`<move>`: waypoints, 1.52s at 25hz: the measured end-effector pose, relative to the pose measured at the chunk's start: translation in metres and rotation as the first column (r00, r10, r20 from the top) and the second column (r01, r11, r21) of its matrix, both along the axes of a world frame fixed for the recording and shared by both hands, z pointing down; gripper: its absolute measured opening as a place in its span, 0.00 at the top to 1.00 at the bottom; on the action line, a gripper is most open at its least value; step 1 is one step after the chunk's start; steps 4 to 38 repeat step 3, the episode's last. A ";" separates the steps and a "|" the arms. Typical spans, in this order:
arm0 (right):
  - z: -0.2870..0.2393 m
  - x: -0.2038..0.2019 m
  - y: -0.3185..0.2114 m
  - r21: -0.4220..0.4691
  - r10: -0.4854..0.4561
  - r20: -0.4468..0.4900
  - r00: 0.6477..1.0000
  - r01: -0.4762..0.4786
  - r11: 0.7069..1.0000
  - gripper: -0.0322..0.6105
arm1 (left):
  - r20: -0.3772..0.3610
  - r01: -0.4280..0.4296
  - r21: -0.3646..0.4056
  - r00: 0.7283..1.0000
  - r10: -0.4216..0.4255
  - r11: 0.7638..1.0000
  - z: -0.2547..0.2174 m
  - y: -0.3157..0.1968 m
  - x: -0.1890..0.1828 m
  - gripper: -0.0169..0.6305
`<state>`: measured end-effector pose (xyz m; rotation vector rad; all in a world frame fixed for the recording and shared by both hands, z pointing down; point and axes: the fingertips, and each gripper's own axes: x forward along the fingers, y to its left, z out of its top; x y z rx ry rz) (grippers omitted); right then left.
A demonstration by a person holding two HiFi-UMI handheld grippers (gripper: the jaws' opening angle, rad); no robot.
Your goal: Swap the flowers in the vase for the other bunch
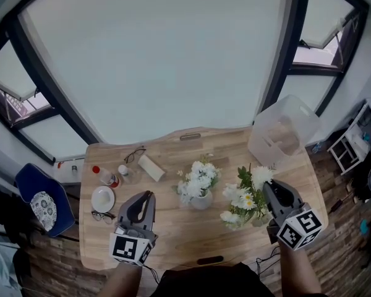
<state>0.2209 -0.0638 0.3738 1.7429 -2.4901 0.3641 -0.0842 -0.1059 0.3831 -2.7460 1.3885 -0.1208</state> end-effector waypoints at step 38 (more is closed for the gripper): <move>-0.001 -0.001 0.001 0.004 0.000 -0.005 1.000 0.000 1.000 0.86 | -0.006 -0.005 -0.002 1.000 0.005 1.000 0.001 0.002 0.001 0.94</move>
